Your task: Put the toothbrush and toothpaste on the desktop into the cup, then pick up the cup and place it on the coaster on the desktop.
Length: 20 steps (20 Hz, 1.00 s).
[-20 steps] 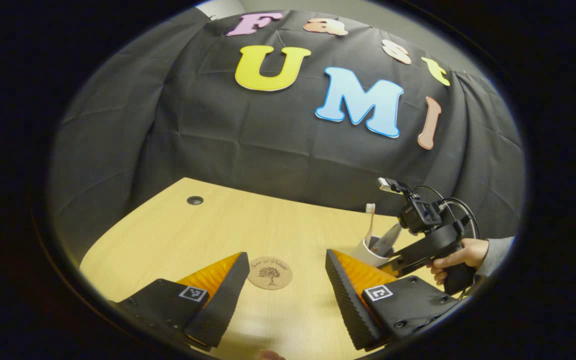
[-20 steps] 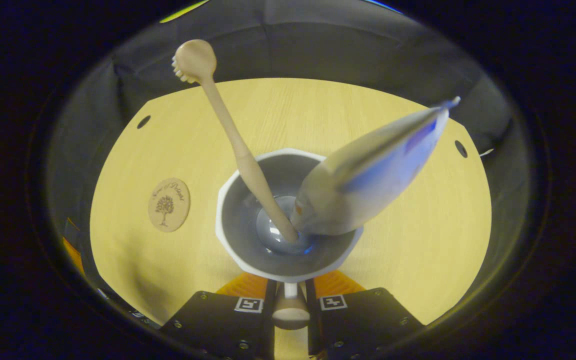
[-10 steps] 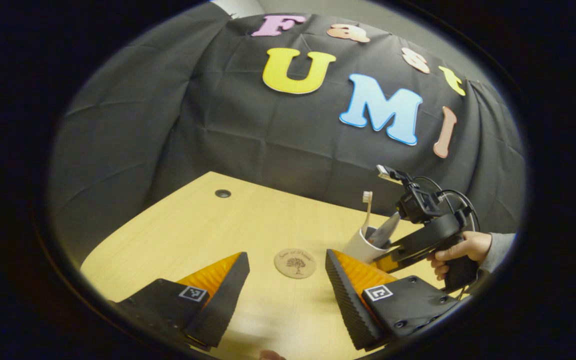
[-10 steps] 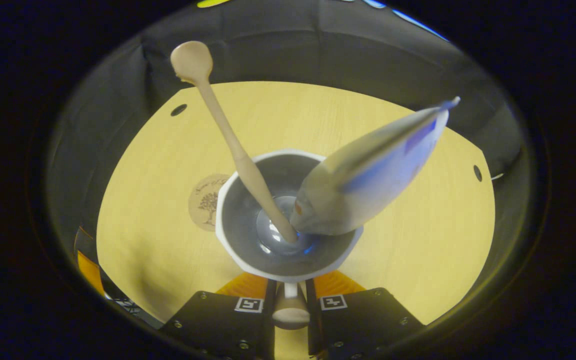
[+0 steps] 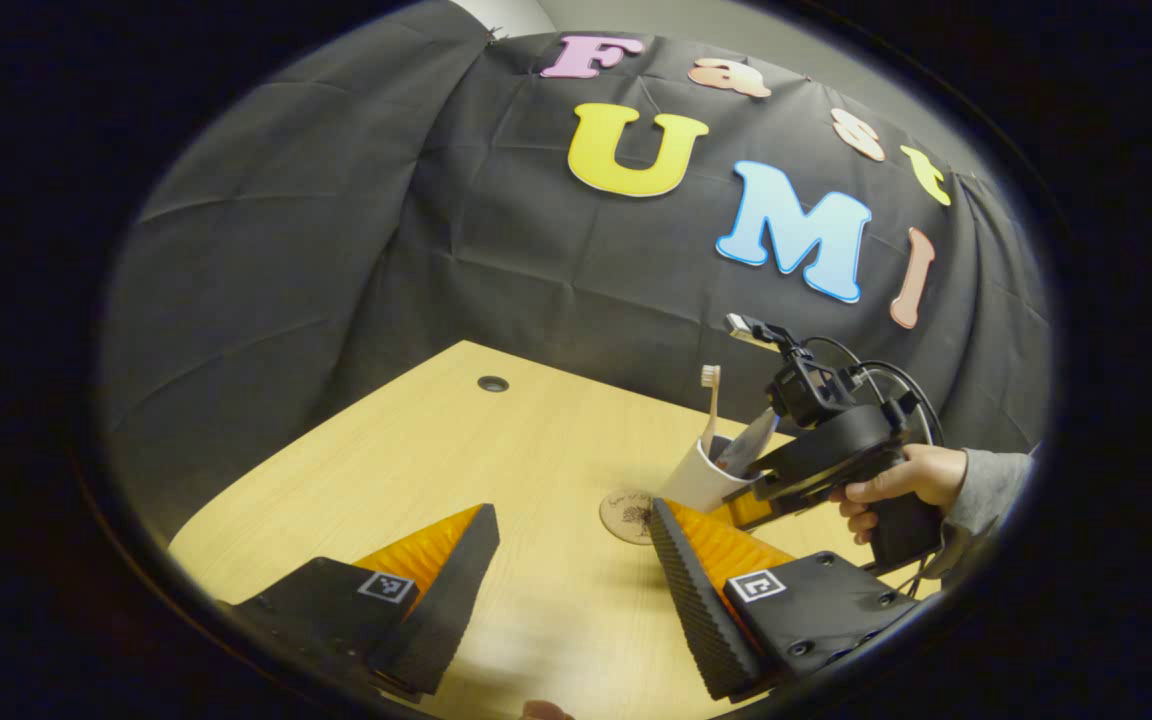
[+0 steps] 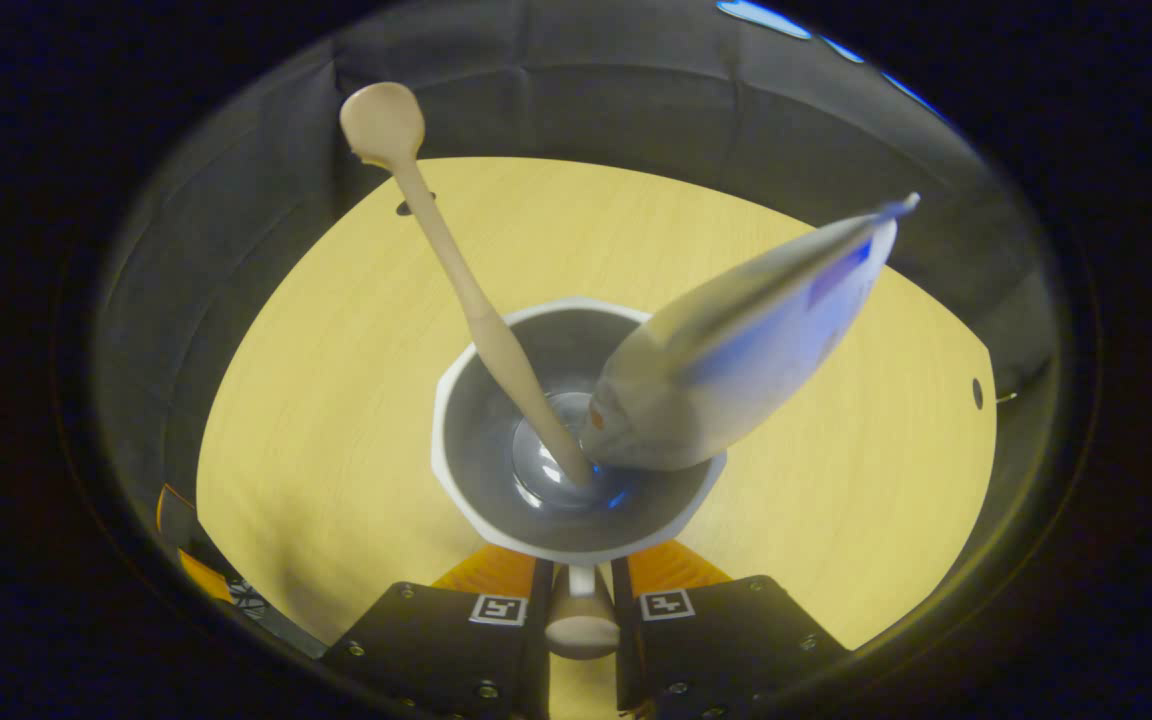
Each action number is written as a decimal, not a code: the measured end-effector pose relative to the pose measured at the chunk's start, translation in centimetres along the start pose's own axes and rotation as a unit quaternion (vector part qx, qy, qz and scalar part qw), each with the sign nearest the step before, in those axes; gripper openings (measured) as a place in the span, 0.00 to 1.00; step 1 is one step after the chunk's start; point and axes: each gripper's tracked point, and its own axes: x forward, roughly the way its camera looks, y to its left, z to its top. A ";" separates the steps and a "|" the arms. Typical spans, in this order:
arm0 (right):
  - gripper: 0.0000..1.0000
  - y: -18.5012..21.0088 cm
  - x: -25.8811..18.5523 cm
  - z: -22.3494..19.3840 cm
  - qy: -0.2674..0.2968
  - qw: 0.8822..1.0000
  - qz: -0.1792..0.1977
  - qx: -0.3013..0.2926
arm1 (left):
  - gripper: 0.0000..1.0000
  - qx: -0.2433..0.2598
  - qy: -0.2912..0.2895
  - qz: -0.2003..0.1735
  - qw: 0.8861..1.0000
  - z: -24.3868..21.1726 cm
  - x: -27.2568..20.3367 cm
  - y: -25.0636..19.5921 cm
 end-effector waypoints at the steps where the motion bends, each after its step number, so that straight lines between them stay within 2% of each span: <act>1: 0.30 0.3 0.1 0.1 0.002 1.000 0.000 -0.007 | 0.98 -0.001 -0.001 -0.001 1.000 0.0 -0.2 0.2; 2: 0.26 0.6 0.2 0.2 0.005 1.000 0.000 -0.013 | 0.98 -0.001 -0.001 0.000 1.000 0.0 -0.3 0.3; 3: 0.26 1.0 0.6 0.5 0.007 1.000 -0.001 -0.018 | 0.98 0.001 -0.001 0.000 1.000 0.0 -0.4 0.6; 4: 0.30 1.1 0.8 0.5 0.008 1.000 -0.003 -0.021 | 0.98 0.002 -0.001 0.000 1.000 -0.1 -0.5 0.7; 5: 0.26 1.2 0.9 0.5 0.010 1.000 -0.004 -0.023 | 0.98 0.003 -0.001 0.000 1.000 -0.1 -0.6 0.8; 6: 0.30 1.5 0.9 0.6 0.011 1.000 -0.002 -0.025 | 0.98 0.002 -0.001 -0.001 1.000 -0.1 -0.7 0.9; 7: 0.25 1.6 1.1 0.8 0.013 1.000 -0.001 -0.026 | 0.98 0.001 -0.002 0.000 1.000 -0.1 -0.7 1.1; 9: 0.26 1.6 1.5 0.8 0.016 0.999 -0.002 -0.030 | 0.98 0.000 -0.002 0.001 1.000 0.0 -0.8 1.4; 10: 0.30 1.6 1.7 0.8 0.016 0.999 -0.005 -0.032 | 0.98 -0.001 -0.003 0.002 1.000 -0.1 -0.8 1.5; 11: 0.26 1.8 1.7 0.7 0.017 0.999 -0.008 -0.034 | 0.98 -0.002 -0.003 0.002 1.000 0.0 -0.9 1.6; 16: 0.28 2.6 0.8 0.6 0.013 0.999 -0.011 -0.034 | 0.98 -0.002 -0.004 0.004 1.000 0.0 -0.8 2.0; 17: 0.23 2.3 0.4 0.4 0.010 0.999 -0.009 -0.032 | 0.98 -0.003 -0.004 0.003 1.000 0.1 -0.9 2.0; 18: 0.28 2.1 0.0 0.4 0.009 0.999 -0.008 -0.030 | 0.98 -0.004 -0.004 0.002 1.000 0.2 -0.8 1.9; 20: 0.31 1.8 -0.2 0.8 0.000 0.999 -0.011 -0.030 | 0.98 -0.003 -0.006 -0.001 1.000 0.3 -0.8 1.5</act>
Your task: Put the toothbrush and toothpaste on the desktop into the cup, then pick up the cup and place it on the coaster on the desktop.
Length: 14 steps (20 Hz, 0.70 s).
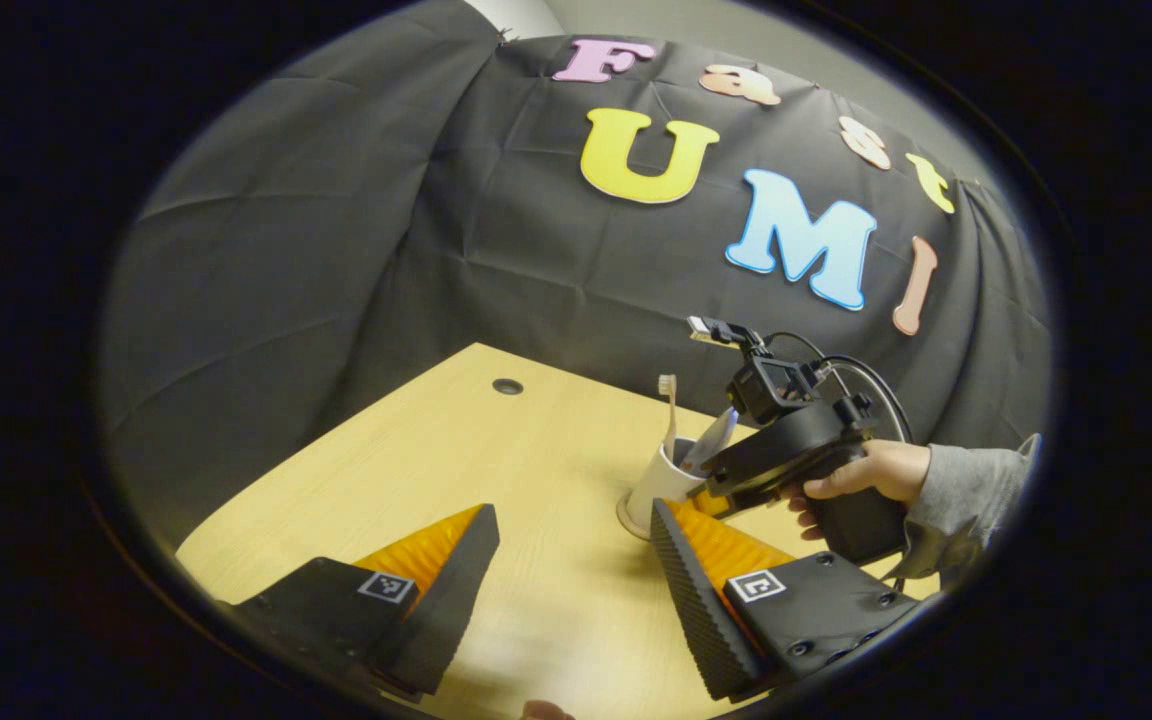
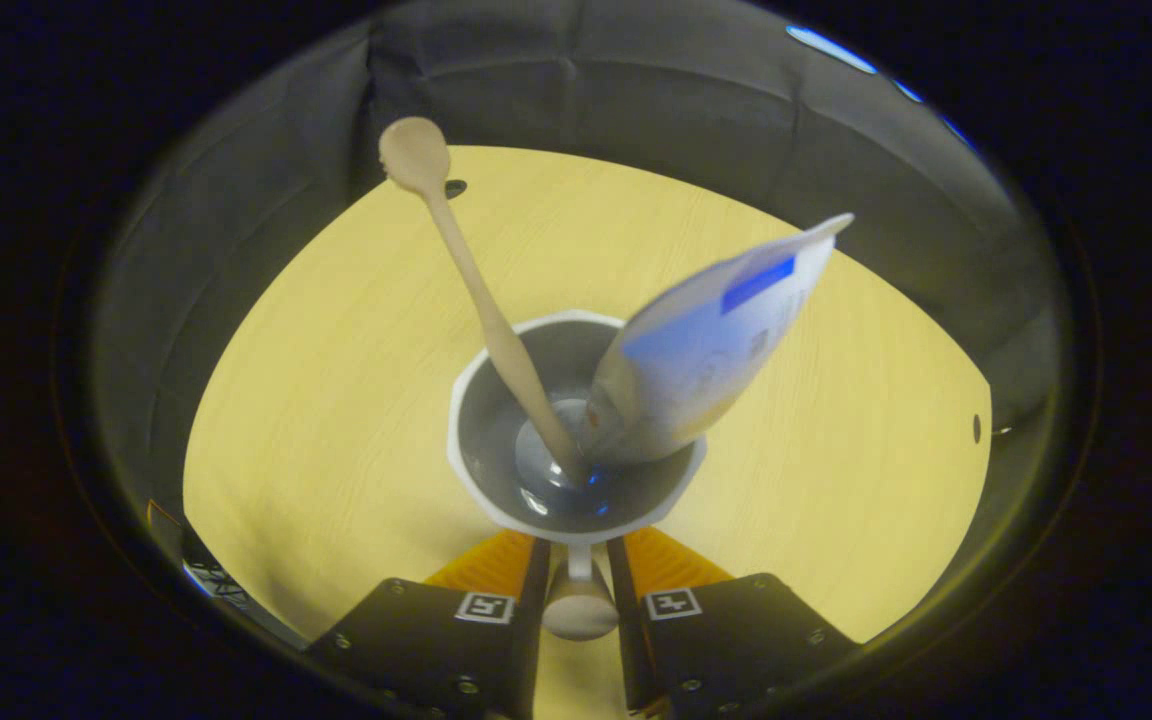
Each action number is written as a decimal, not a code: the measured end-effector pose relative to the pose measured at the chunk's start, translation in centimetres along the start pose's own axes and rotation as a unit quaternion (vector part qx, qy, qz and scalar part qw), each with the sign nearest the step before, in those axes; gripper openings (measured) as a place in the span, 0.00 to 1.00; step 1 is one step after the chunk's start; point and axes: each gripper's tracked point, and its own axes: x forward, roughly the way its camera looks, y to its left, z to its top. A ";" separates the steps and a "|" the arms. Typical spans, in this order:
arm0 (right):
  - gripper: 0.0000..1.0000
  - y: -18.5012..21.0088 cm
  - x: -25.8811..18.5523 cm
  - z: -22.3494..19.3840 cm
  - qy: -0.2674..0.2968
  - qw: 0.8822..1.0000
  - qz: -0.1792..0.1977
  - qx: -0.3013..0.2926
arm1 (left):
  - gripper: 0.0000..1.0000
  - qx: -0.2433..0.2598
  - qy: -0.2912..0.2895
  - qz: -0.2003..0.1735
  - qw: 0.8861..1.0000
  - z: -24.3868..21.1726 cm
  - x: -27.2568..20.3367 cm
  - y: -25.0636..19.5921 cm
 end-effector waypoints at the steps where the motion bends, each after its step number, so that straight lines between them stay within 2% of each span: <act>1: 0.32 0.0 -0.5 0.0 -0.006 1.000 -0.002 0.000 | 1.00 0.001 -0.001 -0.002 1.000 0.1 0.0 -0.2; 3: 0.33 0.0 -1.4 0.3 -0.023 1.000 0.002 0.001 | 0.98 0.010 -0.003 -0.005 1.000 0.3 0.1 -0.7; 6: 0.60 -0.5 -3.9 0.5 -0.051 0.999 0.000 0.000 | 0.98 0.018 -0.006 -0.009 1.000 0.6 0.1 -1.5; 7: 0.58 -0.7 -4.5 0.5 -0.059 0.998 0.001 0.002 | 1.00 0.019 -0.008 -0.011 1.000 0.8 0.0 -1.8; 9: 0.58 -1.1 -6.2 0.0 -0.075 0.997 0.011 0.011 | 0.98 0.026 -0.014 -0.013 0.999 1.4 -0.1 -2.5; 10: 0.54 -1.2 -7.1 -0.2 -0.084 0.996 0.018 0.018 | 0.98 0.030 -0.017 -0.014 0.999 1.6 -0.1 -3.0; 11: 0.58 -1.4 -8.2 -0.6 -0.094 0.995 0.019 0.023 | 0.98 0.033 -0.019 -0.016 0.999 1.9 -0.2 -3.5; 12: 0.58 -2.0 -9.4 -0.9 -0.105 0.994 0.018 0.027 | 1.00 0.035 -0.021 -0.019 0.999 2.1 -0.3 -4.1; 14: 0.58 -3.1 -11.3 -1.3 -0.133 0.990 0.008 0.038 | 0.98 0.040 -0.025 -0.027 0.999 2.5 -0.3 -5.5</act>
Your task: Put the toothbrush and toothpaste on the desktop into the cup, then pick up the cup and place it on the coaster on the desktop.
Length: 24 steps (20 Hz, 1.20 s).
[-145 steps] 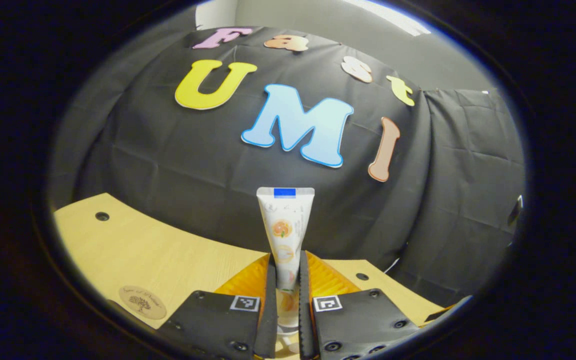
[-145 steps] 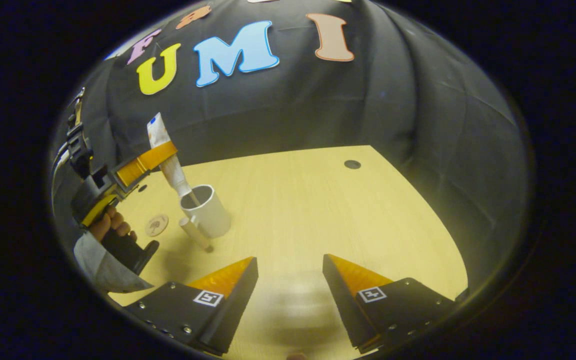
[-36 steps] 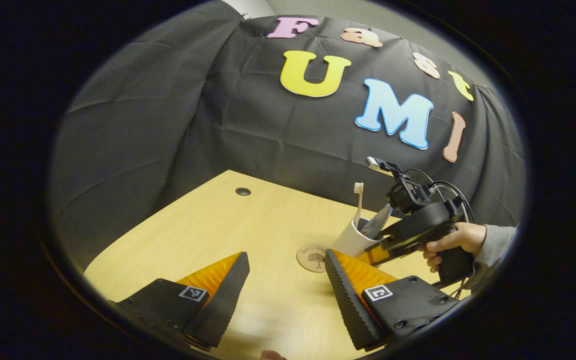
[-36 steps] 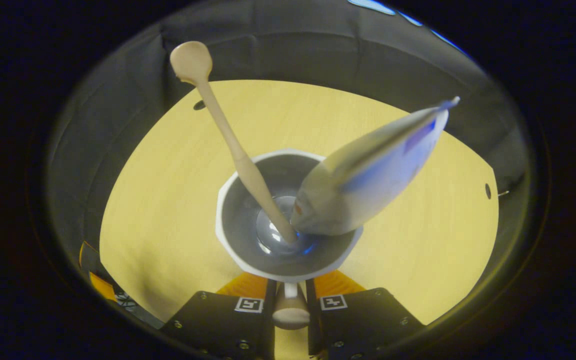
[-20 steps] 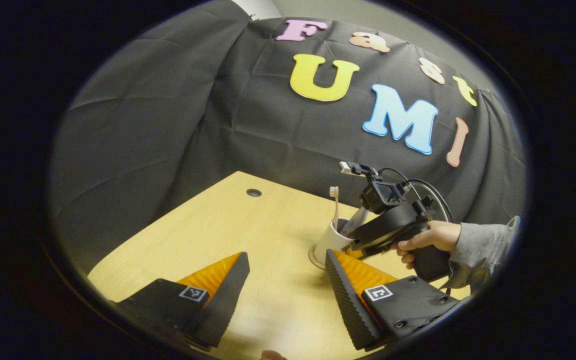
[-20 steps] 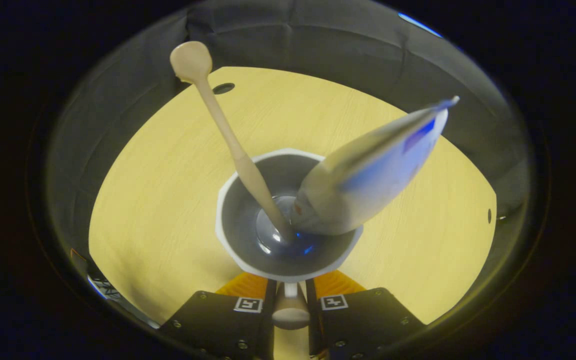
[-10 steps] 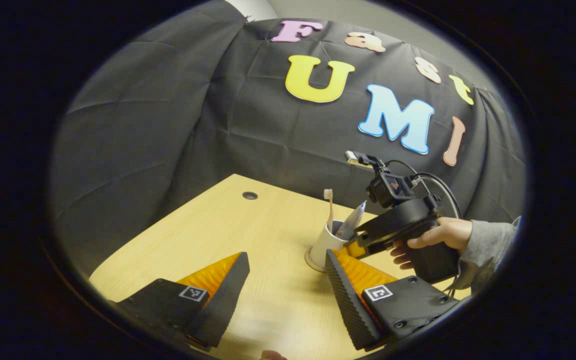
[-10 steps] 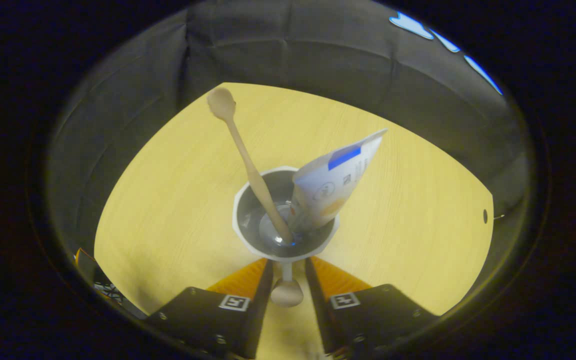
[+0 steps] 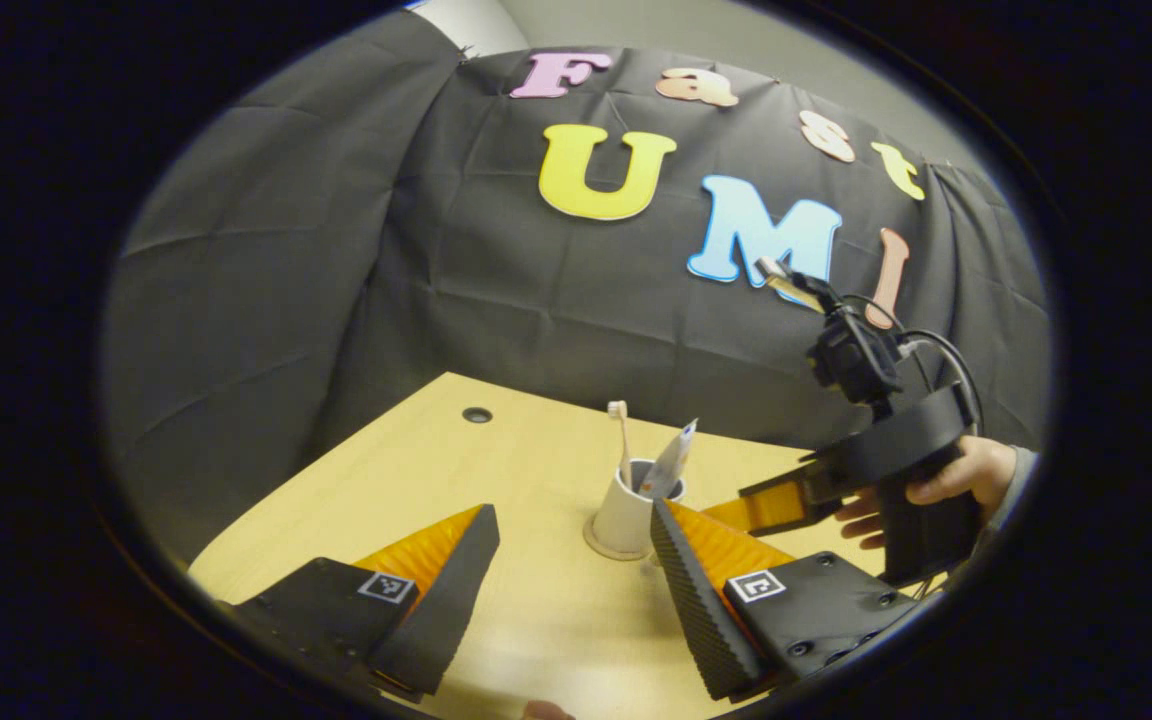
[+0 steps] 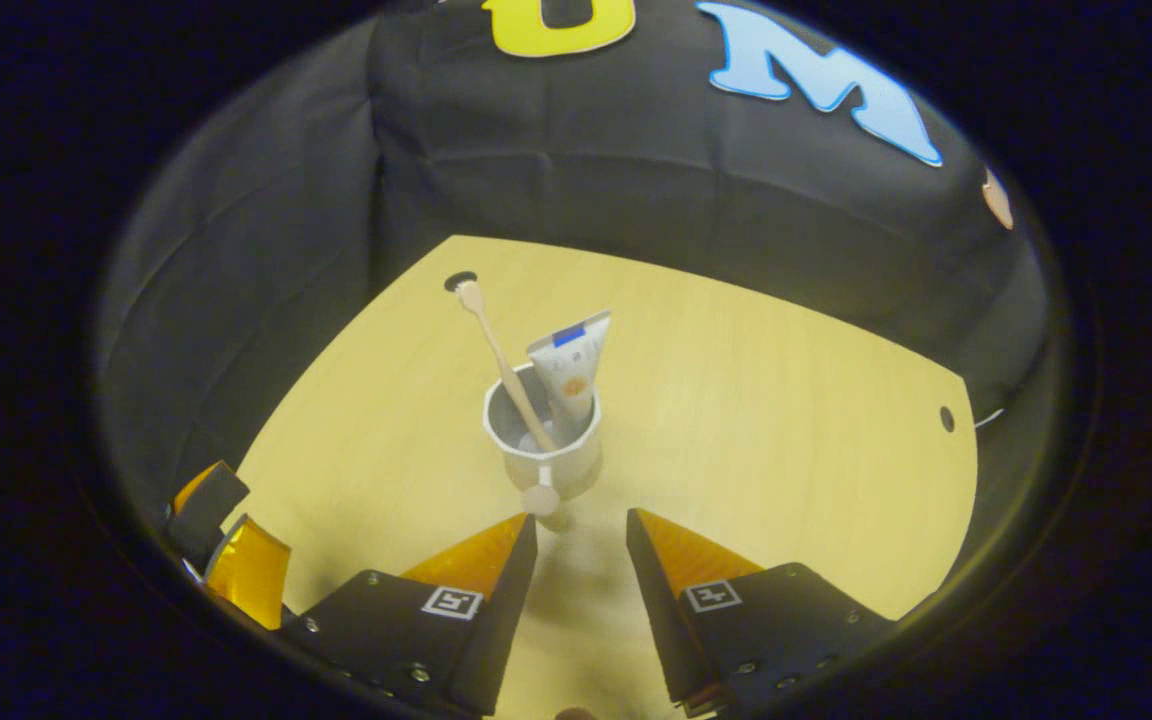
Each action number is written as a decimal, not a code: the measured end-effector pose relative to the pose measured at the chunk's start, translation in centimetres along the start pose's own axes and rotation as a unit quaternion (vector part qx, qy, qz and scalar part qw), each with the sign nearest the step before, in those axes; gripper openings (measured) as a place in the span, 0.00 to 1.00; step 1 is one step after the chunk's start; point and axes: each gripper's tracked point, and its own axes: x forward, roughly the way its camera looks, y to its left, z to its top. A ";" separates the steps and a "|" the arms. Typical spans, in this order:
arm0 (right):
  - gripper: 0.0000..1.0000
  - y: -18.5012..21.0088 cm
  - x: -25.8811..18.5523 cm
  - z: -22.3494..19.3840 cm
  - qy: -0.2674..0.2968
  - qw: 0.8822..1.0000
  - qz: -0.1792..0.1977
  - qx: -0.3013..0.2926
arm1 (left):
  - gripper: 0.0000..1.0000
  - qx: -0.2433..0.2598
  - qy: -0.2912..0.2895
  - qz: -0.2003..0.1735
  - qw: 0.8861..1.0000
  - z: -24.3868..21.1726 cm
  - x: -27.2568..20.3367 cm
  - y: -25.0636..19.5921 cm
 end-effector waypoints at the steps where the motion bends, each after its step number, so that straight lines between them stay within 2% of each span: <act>1: 0.58 -0.8 -1.2 -0.1 -0.014 1.000 -0.005 0.006 | 0.98 0.004 -0.002 -0.004 1.000 0.2 0.0 -0.7; 5: 0.58 -4.2 -6.0 -0.7 -0.063 0.997 -0.023 0.042 | 0.98 0.019 -0.013 -0.022 1.000 1.5 0.0 -4.0; 6: 0.54 -5.0 -7.2 -0.9 -0.074 0.995 -0.027 0.053 | 0.98 0.019 -0.014 -0.028 0.999 1.8 0.0 -4.9; 7: 0.58 -5.9 -8.2 -1.2 -0.088 0.994 -0.033 0.062 | 0.98 0.019 -0.015 -0.032 0.999 2.0 0.1 -5.8; 8: 0.54 -6.8 -9.4 -1.3 -0.103 0.991 -0.042 0.069 | 0.98 0.020 -0.017 -0.037 0.999 2.4 0.2 -6.6; 9: 0.59 -7.6 -10.4 -1.6 -0.117 0.989 -0.051 0.074 | 0.98 0.023 -0.019 -0.041 0.999 2.7 0.4 -7.4; 14: 0.58 -11.9 -15.2 -3.4 -0.168 0.975 -0.117 0.083 | 1.00 0.043 -0.034 -0.064 0.996 4.6 1.0 -11.5; 17: 0.58 -13.6 -16.7 -4.0 -0.202 0.965 -0.144 0.087 | 1.00 0.051 -0.037 -0.077 0.995 5.0 1.1 -13.6; 18: 0.53 -14.1 -17.1 -4.1 -0.211 0.962 -0.152 0.086 | 1.00 0.053 -0.037 -0.080 0.995 4.9 1.2 -13.9; 20: 0.53 -14.3 -18.3 -3.8 -0.239 0.954 -0.159 0.085 | 1.00 0.057 -0.032 -0.084 0.994 4.5 1.2 -14.6; 21: 0.58 -14.4 -18.6 -3.7 -0.252 0.951 -0.157 0.084 | 0.98 0.057 -0.030 -0.084 0.994 4.4 1.3 -14.8; 24: 0.58 -15.3 -19.0 -3.0 -0.287 0.940 -0.166 0.077 | 1.00 0.054 -0.025 -0.084 0.995 4.1 1.2 -15.1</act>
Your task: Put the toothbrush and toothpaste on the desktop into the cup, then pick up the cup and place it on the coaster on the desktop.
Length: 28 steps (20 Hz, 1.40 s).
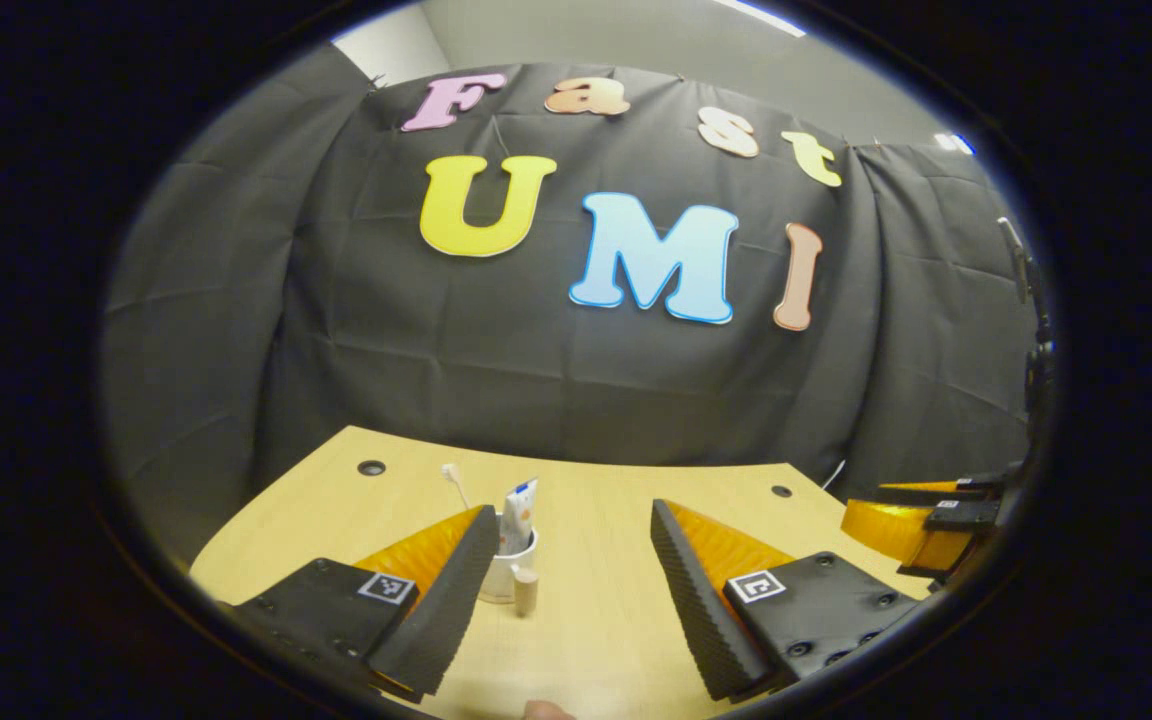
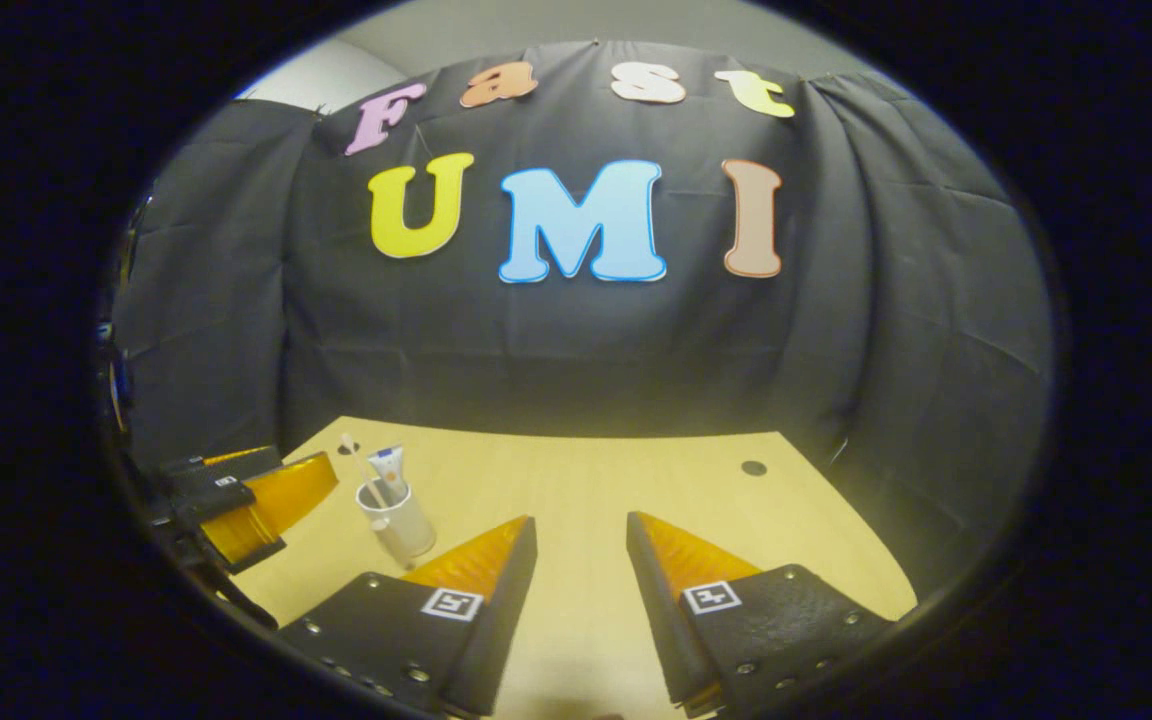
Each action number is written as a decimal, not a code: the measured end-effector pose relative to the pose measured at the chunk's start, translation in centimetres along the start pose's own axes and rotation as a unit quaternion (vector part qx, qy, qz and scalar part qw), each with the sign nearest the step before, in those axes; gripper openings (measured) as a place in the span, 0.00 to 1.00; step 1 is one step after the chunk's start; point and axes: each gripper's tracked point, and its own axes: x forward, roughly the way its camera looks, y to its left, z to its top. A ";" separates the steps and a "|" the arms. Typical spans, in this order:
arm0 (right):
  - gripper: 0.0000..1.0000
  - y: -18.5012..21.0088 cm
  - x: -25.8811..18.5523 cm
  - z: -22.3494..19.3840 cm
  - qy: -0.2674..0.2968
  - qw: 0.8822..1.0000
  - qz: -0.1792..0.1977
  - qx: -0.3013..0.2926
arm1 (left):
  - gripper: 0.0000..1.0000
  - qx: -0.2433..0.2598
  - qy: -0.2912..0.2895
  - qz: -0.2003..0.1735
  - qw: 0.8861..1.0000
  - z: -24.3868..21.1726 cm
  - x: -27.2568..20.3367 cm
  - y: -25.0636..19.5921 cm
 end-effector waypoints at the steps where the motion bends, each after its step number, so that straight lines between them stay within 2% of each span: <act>1: 0.76 0.2 -0.5 0.0 -0.008 1.000 -0.001 -0.005 | 1.00 0.000 0.000 0.001 1.000 0.0 -0.1 0.0; 2: 0.94 0.3 -0.6 0.1 -0.012 1.000 0.001 -0.005 | 1.00 -0.001 0.001 0.002 1.000 0.0 0.1 0.0; 5: 0.94 0.9 -0.3 0.4 -0.014 1.000 0.010 -0.001 | 1.00 0.003 -0.003 0.006 1.000 0.3 -0.2 0.2; 6: 0.94 1.0 -0.2 0.7 -0.018 1.000 0.012 0.001 | 0.94 0.004 -0.004 0.007 1.000 0.4 -0.1 0.1; 7: 0.94 1.1 -0.1 1.0 -0.023 1.000 0.014 0.003 | 1.00 0.006 -0.005 0.008 1.000 0.6 -0.2 0.2; 9: 0.95 1.3 -0.1 1.6 -0.034 0.999 0.015 0.003 | 0.99 0.009 -0.007 0.009 1.000 0.7 -0.2 0.3; 10: 0.91 1.3 -0.1 1.8 -0.038 0.999 0.013 0.001 | 0.99 0.009 -0.008 0.009 1.000 0.8 -0.2 0.3; 11: 0.94 1.4 -0.1 2.2 -0.044 0.999 0.012 0.000 | 0.98 0.010 -0.009 0.010 1.000 0.9 -0.2 0.4; 21: 0.94 2.5 -0.6 5.2 -0.114 0.993 0.007 -0.038 | 1.00 0.024 -0.049 0.017 0.998 3.7 -1.6 0.8; 23: 0.94 2.6 -0.7 5.6 -0.120 0.992 0.007 -0.041 | 1.00 0.031 -0.054 0.019 0.998 4.2 -2.0 0.8; 24: 0.90 2.8 -0.8 5.7 -0.121 0.992 0.009 -0.041 | 1.00 0.031 -0.059 0.016 0.998 4.5 -2.2 0.7; 25: 0.94 2.8 -0.9 5.9 -0.124 0.991 0.009 -0.040 | 1.00 0.031 -0.063 0.016 0.997 4.8 -2.4 0.7; 28: 0.93 2.8 -1.0 6.3 -0.126 0.991 0.011 -0.040 | 0.98 0.029 -0.069 0.018 0.997 5.3 -2.7 0.5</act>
